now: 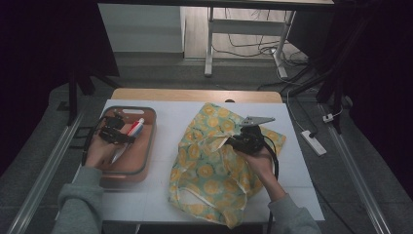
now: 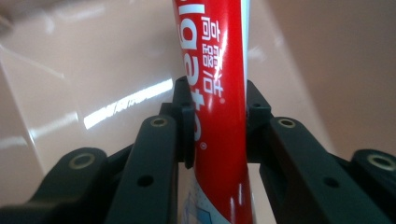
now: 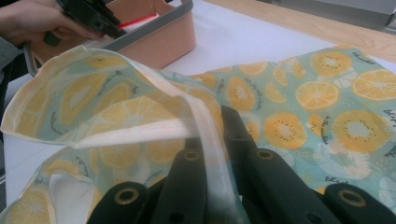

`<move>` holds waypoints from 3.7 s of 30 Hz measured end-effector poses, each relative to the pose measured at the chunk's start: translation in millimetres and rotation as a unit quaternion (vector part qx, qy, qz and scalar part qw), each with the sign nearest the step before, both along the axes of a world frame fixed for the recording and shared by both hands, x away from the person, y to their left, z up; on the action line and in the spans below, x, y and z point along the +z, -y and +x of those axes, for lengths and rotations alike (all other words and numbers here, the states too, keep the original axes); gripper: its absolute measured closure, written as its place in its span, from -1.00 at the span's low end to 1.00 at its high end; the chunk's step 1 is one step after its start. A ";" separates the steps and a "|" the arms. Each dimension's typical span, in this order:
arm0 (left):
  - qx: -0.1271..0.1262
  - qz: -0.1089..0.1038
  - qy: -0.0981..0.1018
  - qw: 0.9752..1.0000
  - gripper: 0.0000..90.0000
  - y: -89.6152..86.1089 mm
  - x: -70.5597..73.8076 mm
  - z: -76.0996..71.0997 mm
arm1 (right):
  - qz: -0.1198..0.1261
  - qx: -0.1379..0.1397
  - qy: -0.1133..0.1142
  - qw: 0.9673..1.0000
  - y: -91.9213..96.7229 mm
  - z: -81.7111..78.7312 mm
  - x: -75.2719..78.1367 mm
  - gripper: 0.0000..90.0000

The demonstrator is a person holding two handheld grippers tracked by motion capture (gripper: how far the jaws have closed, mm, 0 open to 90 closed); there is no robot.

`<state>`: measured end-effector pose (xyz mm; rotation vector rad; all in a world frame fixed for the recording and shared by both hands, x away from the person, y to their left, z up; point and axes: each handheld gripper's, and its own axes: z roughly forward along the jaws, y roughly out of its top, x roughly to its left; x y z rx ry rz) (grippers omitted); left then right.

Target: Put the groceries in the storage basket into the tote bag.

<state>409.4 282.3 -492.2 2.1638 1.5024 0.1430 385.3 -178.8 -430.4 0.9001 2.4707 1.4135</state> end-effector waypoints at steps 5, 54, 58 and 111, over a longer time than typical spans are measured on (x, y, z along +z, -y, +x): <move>-0.007 -0.036 0.046 0.998 0.62 -4.4 26.1 -12.4 | 0.001 -0.001 0.002 1.000 0.0 -1.2 1.4 0.97; -0.311 -0.135 0.125 0.933 0.63 141.2 93.3 -102.4 | 0.024 -0.014 0.009 1.000 8.4 2.0 4.0 0.97; -0.339 -0.129 0.121 0.924 0.63 157.8 93.8 -113.0 | 0.034 -0.016 0.004 0.999 9.2 3.6 3.8 0.97; -0.279 -0.054 0.038 0.958 0.61 258.4 28.3 -63.1 | 0.113 0.027 0.012 0.993 -8.5 -22.0 26.5 0.97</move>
